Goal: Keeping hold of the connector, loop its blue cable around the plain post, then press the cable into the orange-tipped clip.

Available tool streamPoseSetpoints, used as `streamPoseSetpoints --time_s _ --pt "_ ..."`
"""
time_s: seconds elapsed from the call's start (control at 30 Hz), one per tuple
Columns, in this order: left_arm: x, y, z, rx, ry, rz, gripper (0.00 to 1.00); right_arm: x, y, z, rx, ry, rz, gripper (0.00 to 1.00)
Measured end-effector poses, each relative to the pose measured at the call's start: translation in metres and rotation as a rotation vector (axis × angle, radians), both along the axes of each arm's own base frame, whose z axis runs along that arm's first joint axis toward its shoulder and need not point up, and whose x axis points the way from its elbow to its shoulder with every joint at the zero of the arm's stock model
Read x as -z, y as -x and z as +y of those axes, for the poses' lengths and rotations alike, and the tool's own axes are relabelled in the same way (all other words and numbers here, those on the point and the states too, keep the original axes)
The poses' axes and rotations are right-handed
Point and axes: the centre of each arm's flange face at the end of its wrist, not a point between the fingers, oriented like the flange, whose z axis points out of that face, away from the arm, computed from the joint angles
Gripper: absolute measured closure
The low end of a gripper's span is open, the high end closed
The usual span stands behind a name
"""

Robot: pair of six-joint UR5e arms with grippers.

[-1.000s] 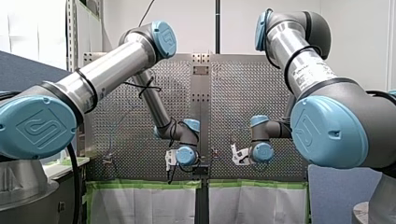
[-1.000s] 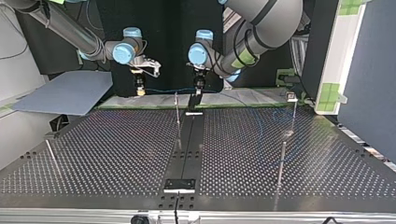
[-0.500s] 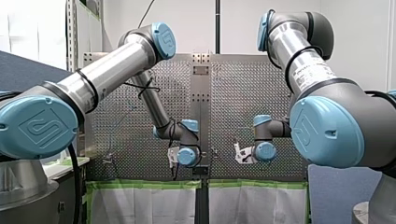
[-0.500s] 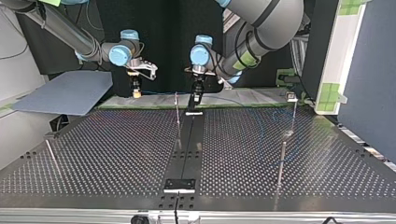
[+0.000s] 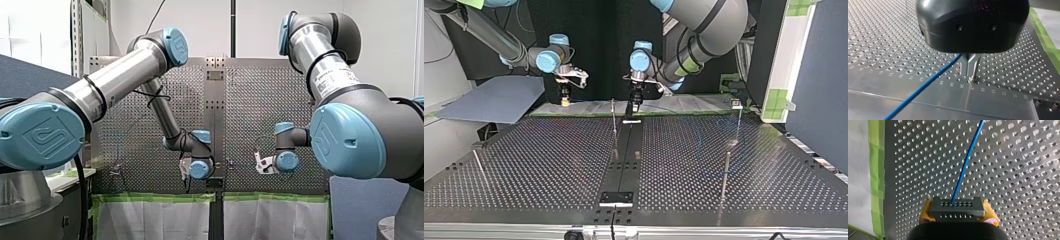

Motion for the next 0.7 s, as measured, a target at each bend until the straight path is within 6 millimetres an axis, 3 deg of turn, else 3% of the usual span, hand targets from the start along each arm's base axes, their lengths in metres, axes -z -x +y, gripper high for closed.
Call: streamPoseSetpoints --time_s 0.37,0.7 --pt "0.005 -0.010 0.003 0.005 0.003 -0.002 1.00 -0.002 0.007 -0.008 0.014 0.015 -0.006 1.00" --pt "0.022 -0.016 0.009 0.013 -0.005 0.014 1.00 -0.003 0.007 -0.009 0.014 0.021 -0.007 1.00"
